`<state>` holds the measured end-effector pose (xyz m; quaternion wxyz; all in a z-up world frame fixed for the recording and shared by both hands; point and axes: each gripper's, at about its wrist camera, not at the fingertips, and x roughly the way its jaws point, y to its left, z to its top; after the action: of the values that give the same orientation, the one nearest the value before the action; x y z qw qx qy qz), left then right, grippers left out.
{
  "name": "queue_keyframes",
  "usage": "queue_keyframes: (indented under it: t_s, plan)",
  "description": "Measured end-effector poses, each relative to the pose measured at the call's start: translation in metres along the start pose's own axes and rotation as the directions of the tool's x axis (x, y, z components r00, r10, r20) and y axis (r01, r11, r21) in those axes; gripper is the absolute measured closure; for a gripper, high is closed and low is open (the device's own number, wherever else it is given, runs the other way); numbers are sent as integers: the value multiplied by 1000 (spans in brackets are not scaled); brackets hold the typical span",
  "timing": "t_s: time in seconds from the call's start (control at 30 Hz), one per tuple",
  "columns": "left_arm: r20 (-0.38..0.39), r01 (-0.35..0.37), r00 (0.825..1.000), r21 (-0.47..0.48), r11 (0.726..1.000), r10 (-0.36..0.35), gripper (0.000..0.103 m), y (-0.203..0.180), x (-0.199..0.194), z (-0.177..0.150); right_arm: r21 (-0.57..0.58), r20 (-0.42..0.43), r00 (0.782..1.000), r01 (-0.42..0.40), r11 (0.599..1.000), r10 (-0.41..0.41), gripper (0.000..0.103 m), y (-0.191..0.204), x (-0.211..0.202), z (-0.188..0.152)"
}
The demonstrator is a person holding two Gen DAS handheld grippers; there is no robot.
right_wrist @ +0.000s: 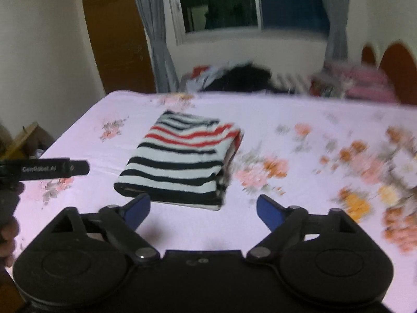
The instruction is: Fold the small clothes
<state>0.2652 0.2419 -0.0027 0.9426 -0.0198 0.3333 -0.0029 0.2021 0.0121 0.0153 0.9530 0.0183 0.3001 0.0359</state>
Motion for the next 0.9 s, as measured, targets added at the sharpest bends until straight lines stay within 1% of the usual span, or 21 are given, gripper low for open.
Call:
queue_keyframes:
  t_s: [0.07, 0.13, 0.2, 0.3, 0.47, 0.57, 0.63, 0.9]
  plan:
    - [12, -17, 1000, 19, 1000, 17, 0, -3, -25, -10, -12, 40, 998, 41, 999, -40, 8, 5, -25, -3]
    - [28, -21, 999, 29, 999, 20, 0, -5, -53, -20, 7, 65, 996, 61, 998, -61, 8, 7, -49, -6]
    - [44, -20, 999, 27, 999, 19, 0, -6, -76, -29, 26, 91, 994, 62, 998, -64, 7, 8, -69, -9]
    - [44, -8, 999, 12, 1000, 8, 0, -7, -105, -40, 44, 116, 991, 62, 997, -66, 7, 8, -95, -17]
    - [48, -7, 999, 0, 1000, 7, 0, -3, -142, -55, 64, 144, 987, 59, 996, -68, 6, 8, -125, -29]
    - [56, -3, 998, 1, 1000, 3, 0, -1, -155, -60, 72, 149, 987, 52, 996, -62, 6, 7, -134, -33]
    - [67, -15, 998, 4, 1000, 14, 0, 0, -162, -61, 75, 155, 986, 51, 996, -62, 6, 7, -138, -34]
    - [94, -17, 995, 7, 1000, 16, 0, 1, -177, -61, 79, 166, 985, 38, 996, -51, 6, 11, -146, -38]
